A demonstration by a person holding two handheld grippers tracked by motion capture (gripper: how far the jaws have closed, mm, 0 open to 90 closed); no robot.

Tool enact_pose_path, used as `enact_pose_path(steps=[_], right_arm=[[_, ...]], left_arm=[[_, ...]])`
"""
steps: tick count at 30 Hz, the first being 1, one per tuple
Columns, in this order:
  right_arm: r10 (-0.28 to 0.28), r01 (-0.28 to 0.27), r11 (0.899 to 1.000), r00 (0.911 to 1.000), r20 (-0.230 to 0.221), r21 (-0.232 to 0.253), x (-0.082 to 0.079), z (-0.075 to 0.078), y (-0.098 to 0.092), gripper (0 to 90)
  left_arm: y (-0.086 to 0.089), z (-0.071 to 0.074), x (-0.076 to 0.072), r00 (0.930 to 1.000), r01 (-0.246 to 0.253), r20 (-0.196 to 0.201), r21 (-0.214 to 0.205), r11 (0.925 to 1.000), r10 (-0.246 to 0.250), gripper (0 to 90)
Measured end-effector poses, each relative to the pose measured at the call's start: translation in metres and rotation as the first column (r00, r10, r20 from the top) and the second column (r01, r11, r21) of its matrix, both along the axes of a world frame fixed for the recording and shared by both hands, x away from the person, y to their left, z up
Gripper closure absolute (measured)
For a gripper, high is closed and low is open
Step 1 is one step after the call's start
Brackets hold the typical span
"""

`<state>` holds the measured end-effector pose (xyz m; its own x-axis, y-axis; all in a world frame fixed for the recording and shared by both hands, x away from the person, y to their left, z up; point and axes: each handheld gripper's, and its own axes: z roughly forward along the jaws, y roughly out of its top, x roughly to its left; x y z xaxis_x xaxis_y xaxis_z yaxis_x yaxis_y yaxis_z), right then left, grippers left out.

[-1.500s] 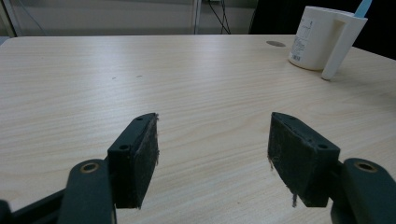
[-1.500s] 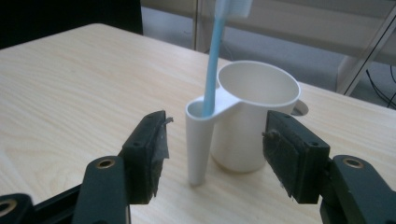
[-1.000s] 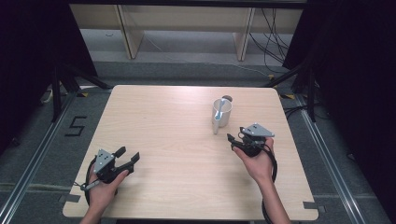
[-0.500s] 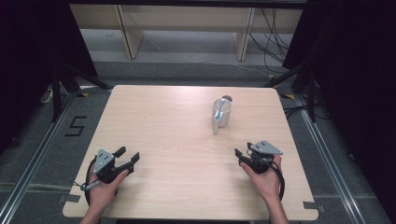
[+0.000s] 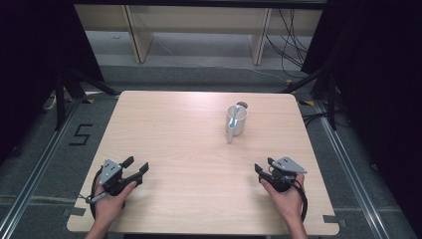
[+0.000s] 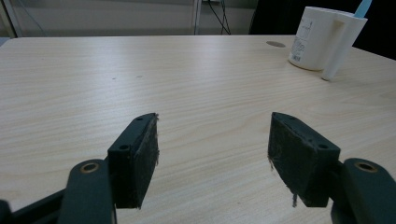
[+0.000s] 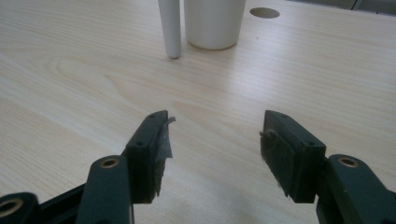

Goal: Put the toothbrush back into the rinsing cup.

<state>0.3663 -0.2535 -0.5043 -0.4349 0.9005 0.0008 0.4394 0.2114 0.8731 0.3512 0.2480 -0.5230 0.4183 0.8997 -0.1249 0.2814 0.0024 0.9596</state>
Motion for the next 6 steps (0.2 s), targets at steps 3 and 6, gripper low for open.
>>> enact_pose_path(steps=[3, 6], right_arm=[[-0.004, 0.004, 1.000, 1.0000, -0.008, 0.008, -0.0008, -0.0010, -0.0001, 42.8], [-0.006, 0.006, 1.000, 1.0000, -0.004, -0.002, -0.0014, -0.0007, -0.0007, 42.9]], left_arm=[[-0.0001, 0.0000, 0.0001, 1.0000, 0.002, 0.001, 0.003, 1.0000, -0.002, 33.0], [0.0000, 0.0000, 0.0000, 1.0000, -0.002, -0.001, -0.001, 1.0000, 0.002, 33.0]])
